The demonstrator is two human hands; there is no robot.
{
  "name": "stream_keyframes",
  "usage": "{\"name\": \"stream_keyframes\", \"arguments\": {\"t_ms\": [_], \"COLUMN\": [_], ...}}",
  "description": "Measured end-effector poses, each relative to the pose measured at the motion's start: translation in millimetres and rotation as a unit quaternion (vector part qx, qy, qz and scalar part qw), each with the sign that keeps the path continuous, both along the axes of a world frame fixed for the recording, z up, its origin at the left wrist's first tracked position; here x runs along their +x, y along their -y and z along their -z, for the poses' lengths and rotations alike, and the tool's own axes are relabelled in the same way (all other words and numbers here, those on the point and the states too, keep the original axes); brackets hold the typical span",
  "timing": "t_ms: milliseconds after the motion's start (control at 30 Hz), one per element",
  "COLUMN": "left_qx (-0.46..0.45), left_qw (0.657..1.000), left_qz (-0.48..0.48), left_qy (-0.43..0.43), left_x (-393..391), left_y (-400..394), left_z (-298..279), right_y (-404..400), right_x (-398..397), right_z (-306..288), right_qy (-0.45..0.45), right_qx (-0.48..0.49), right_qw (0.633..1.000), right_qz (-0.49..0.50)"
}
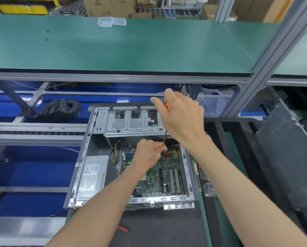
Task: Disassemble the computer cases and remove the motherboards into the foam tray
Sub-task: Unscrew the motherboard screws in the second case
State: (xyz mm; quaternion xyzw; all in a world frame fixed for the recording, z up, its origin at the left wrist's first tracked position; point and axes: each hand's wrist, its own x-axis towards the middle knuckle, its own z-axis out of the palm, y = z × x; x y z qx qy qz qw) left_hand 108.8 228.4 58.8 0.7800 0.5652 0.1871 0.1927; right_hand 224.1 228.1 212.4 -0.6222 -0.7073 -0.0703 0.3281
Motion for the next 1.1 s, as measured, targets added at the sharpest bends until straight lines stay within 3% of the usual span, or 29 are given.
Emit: {"name": "stream_keyframes", "arguments": {"t_ms": [33,100,233,300,433,467,533,600,667,1100], "left_qx": [-0.001,-0.018,-0.066,-0.068,-0.031,-0.029,-0.024,0.004,0.030,0.036], "left_qw": [1.000,0.999,0.996,0.996,0.999,0.999,0.999,0.999,0.999,0.996], "left_qz": [0.000,-0.005,-0.017,-0.019,0.012,0.015,0.018,0.027,0.028,0.045], "left_qy": [0.005,0.031,0.064,0.055,-0.027,-0.031,-0.041,-0.036,-0.001,0.063], "left_x": [-0.9,-3.6,-5.6,-5.6,-5.1,-4.7,-3.6,-1.4,-0.5,-7.7], "left_y": [-1.0,-2.8,1.5,1.7,-0.6,-1.2,-0.8,2.2,5.8,-3.0], "left_z": [0.1,-0.6,-3.1,-5.5,-12.3,-13.8,-16.0,-14.9,-12.9,-1.9], "right_y": [-1.8,-10.0,-11.4,-10.4,-11.3,-11.2,-6.2,-2.8,-3.8,-14.9], "right_x": [3.2,9.5,18.4,22.4,19.3,15.0,2.7,-10.2,-19.0,-30.3], "right_z": [-4.0,-10.4,-23.3,-28.7,-32.3,-28.9,-20.2,-10.3,-0.9,7.3], "right_qy": [0.058,0.085,0.041,0.023,0.047,0.014,-0.186,-0.385,-0.447,-0.447], "right_qx": [-0.019,-0.070,-0.153,-0.194,-0.163,-0.142,-0.135,-0.110,-0.074,-0.014], "right_qw": [0.998,0.992,0.958,0.939,0.949,0.959,0.951,0.903,0.884,0.885], "right_qz": [0.001,-0.065,-0.240,-0.282,-0.265,-0.246,-0.209,-0.154,-0.119,-0.130]}}
